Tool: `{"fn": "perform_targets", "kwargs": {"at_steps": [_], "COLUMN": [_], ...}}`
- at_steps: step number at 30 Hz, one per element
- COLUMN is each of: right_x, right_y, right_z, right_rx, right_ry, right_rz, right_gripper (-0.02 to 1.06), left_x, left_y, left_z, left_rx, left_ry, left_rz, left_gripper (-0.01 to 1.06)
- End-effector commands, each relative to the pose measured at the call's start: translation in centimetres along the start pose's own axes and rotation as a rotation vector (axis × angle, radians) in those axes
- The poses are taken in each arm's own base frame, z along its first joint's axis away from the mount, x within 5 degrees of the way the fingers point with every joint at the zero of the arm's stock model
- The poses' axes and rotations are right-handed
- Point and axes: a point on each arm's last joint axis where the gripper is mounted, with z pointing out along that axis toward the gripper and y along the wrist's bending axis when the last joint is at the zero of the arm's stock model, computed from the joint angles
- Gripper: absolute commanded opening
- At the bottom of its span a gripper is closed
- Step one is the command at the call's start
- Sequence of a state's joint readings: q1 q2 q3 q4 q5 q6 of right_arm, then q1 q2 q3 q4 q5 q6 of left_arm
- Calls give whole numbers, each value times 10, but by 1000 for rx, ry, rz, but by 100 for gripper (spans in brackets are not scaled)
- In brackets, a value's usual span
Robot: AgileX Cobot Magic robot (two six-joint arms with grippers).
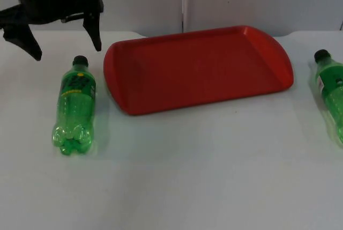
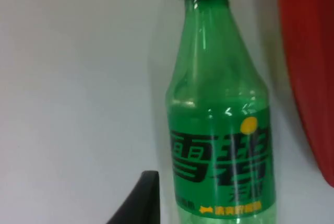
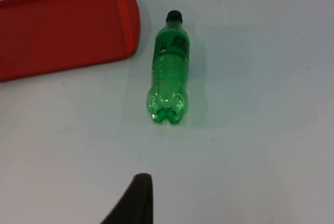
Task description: Place the bottle upright on the tray.
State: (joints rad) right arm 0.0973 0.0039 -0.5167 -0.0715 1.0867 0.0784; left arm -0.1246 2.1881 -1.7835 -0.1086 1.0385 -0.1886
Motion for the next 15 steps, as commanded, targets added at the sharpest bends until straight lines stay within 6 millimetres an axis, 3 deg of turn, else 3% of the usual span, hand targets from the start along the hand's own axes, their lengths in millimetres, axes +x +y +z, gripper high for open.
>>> {"fn": "perform_targets", "kwargs": {"at_steps": [1,15], "right_x": [0,0], "right_y": [0,0], "right_z": [-1,-1], "right_rx": [3,3], "right_ry": [-10,-10], "right_rz": [1,1], "right_gripper": [105,105], "left_x": [1,3], "left_y": [-1,6], "left_z": [9,58], "left_rx": [-7,-42], "left_ry": [24,76], "left_rz": [-8,-6], "left_gripper": [105,105]}}
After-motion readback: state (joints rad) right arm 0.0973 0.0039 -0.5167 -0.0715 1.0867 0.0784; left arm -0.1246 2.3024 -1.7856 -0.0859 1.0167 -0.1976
